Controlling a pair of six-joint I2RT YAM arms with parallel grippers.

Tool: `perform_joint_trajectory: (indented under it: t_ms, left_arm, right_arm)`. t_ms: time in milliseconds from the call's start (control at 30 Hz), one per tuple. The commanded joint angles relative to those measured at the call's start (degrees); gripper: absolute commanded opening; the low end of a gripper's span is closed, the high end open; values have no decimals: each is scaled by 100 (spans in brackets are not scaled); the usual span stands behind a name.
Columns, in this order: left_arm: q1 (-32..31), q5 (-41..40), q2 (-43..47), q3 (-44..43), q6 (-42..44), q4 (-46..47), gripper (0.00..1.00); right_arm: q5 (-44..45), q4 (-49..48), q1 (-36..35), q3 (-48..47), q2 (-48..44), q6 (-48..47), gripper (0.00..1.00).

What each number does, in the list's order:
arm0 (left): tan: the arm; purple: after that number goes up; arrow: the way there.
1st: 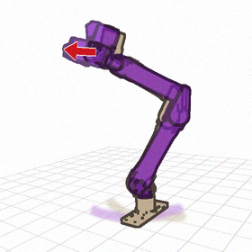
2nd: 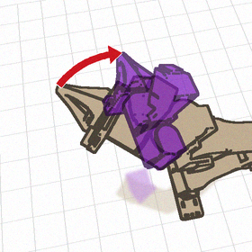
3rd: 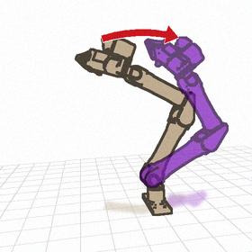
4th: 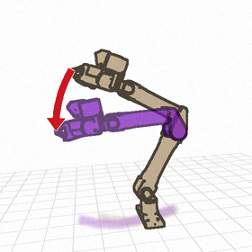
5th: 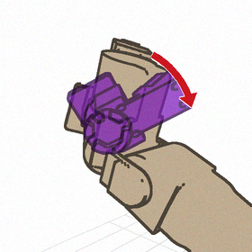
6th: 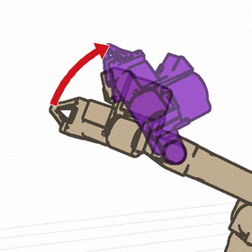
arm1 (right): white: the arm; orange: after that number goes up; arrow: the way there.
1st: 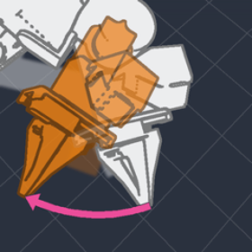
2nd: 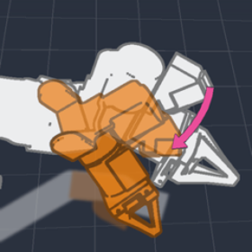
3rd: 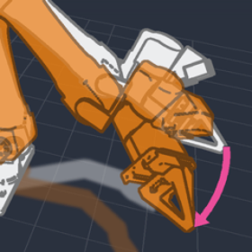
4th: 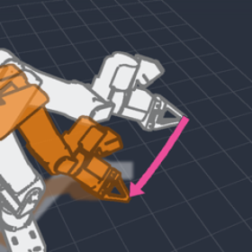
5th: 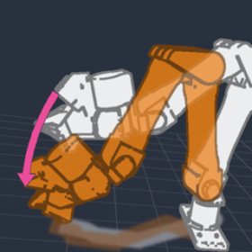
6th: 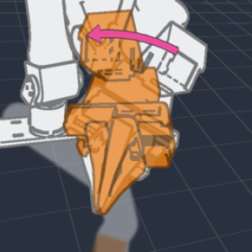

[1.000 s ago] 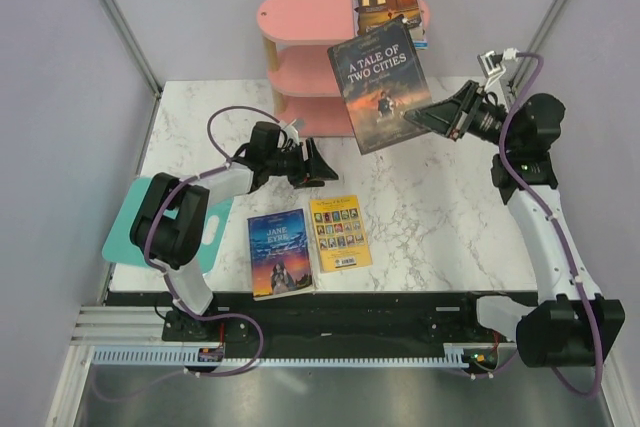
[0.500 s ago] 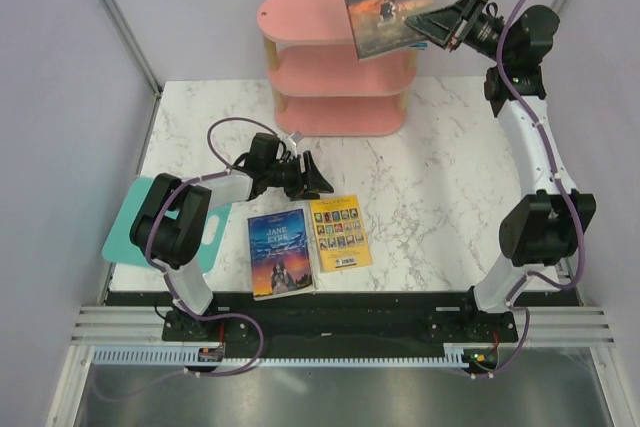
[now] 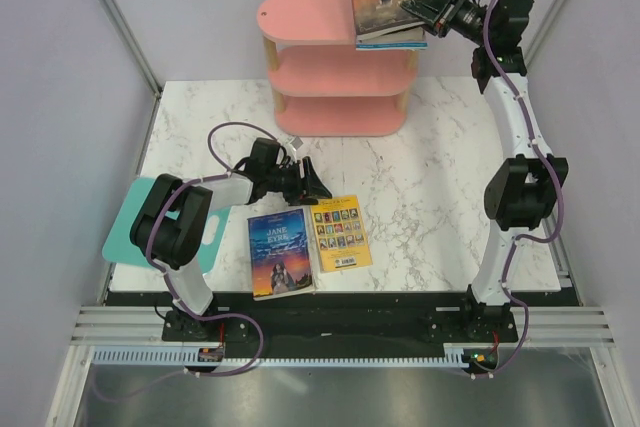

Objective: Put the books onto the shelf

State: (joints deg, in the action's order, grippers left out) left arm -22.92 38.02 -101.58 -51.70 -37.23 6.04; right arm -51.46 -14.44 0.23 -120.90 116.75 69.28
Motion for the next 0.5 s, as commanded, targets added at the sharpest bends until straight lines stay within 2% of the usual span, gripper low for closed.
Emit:
perform_joint_trajectory:
  t_ms: [0,300,467]
  left_arm:
    - [-11,-49,183,55,260,99,67]
    - [-11,-23,165,20,261,99,67]
    - [-11,-31,156,20,269,99,66]
  right_arm:
    - [356,-385,12,-443,-91,112,11]
    - [330,-182,91,-530,58,174,18]
    - [268,-296,144,-452,103,341,29]
